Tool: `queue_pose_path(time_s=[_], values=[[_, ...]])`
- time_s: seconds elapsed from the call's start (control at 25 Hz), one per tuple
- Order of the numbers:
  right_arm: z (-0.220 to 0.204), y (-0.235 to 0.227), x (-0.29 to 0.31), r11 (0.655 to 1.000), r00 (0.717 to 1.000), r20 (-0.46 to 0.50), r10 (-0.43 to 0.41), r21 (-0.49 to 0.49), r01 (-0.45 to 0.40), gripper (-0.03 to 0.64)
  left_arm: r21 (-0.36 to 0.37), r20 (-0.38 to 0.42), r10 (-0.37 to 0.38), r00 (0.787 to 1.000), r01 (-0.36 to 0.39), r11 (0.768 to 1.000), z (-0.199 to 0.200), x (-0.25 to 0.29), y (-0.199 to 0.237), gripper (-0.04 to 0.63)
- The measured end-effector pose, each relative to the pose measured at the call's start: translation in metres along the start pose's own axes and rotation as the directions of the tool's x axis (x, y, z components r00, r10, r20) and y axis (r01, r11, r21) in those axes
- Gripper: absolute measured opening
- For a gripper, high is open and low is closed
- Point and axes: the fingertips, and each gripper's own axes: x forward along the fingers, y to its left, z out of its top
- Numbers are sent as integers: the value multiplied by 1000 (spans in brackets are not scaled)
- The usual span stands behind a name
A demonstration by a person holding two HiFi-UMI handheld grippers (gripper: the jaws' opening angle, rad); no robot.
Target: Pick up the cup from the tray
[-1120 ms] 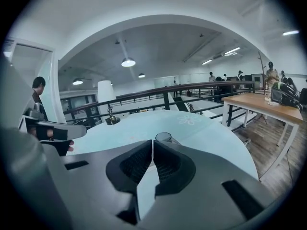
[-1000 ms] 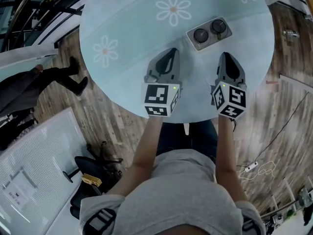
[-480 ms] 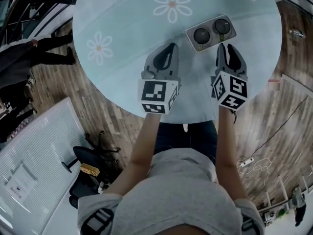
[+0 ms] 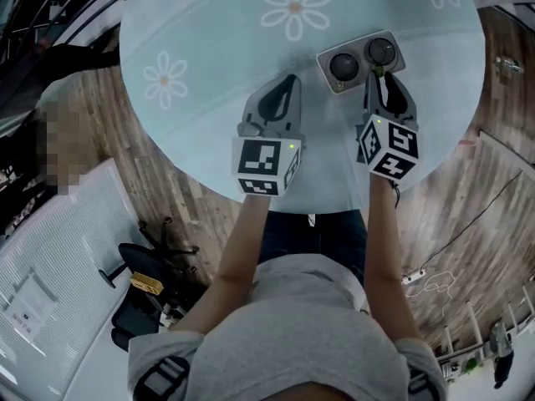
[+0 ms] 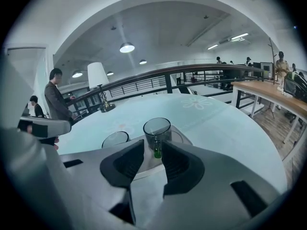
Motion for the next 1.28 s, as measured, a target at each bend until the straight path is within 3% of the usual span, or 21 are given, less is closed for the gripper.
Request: queue_pose_path(time_s=[0.6,0.72,1.28], values=[[-10,1,21,1000,999,-40,-4,-13,3,89,-5,-9,-27,1000,27,1000,-3,6,-4,6],[-10,-4,22,1000,999,-36,-21,-13,21,52,-6,-8,-26,1000,26,1000,-3,6,-5,6],[-3,-6,18,998,1000,-2,-25,-55,24,38,-8,4,-9,1000,9,1000,-1,0,-3,6]])
